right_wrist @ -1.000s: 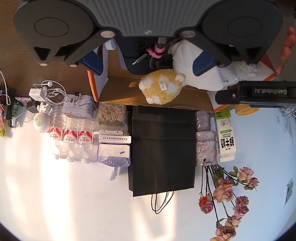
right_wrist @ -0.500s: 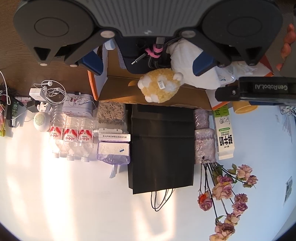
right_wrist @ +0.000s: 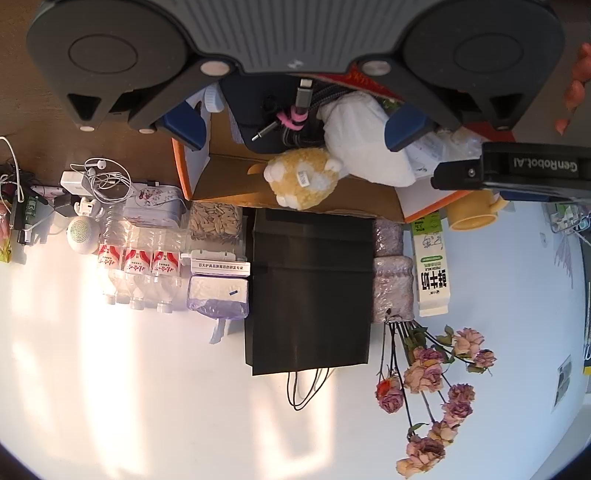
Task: Organize objects
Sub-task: 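Open both tools to release the caps into the box, then withdraw both tools from the box toward the remaining cap and black cable, then grasp the black USB cable with the right tool while the left tool grasps the white cap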
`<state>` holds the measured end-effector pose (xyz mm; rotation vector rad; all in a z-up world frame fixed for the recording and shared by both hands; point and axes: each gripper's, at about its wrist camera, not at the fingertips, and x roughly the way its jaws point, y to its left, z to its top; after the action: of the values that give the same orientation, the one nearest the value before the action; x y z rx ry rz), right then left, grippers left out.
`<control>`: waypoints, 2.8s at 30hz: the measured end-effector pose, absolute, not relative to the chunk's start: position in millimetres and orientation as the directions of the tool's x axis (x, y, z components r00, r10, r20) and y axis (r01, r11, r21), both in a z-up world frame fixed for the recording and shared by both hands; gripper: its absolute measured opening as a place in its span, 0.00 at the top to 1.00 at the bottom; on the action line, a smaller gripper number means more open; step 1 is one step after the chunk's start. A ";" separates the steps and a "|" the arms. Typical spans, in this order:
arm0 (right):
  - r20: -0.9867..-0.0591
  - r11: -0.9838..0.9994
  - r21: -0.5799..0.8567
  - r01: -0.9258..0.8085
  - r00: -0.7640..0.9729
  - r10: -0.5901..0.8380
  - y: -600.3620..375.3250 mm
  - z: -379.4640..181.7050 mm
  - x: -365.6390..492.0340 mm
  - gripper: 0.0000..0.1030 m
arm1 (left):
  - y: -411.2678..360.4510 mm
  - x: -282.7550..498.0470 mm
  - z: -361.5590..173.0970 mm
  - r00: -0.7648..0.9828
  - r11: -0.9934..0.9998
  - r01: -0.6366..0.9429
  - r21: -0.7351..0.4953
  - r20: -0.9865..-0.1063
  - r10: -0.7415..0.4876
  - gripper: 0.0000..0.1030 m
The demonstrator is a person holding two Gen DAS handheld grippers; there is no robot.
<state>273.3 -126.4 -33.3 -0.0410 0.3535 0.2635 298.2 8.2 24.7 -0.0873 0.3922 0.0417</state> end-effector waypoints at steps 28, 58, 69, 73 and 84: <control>-0.500 0.923 -0.061 -0.380 0.812 0.301 -92.3 -65.6 199.7 0.00 | 34.5 204.0 14.9 0.901 0.995 -0.086 -0.054 -0.430 0.054 0.00; -0.644 0.917 0.019 -0.400 0.697 0.317 -74.2 -94.1 241.1 0.00 | 57.7 187.7 -10.1 0.864 0.993 -0.088 -0.075 -0.502 0.038 0.00; -0.644 0.914 0.016 -0.405 0.696 0.319 -72.8 -94.4 244.2 0.00 | 55.4 190.9 -14.0 0.858 0.994 -0.085 -0.074 -0.513 0.035 0.00; -0.642 0.913 0.018 -0.408 0.695 0.323 -71.2 -94.4 243.9 0.02 | 55.9 191.3 -15.2 0.857 0.994 -0.087 -0.072 -0.515 0.038 0.00; -0.597 0.872 0.030 -0.489 0.691 0.408 -67.2 -87.8 228.9 0.67 | 57.6 196.5 -21.9 0.846 0.993 -0.098 -0.068 -0.531 0.047 0.00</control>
<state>228.9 -67.2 -87.8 -0.1356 0.6328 0.5033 196.5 57.6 -21.9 -0.0939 0.5571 0.0767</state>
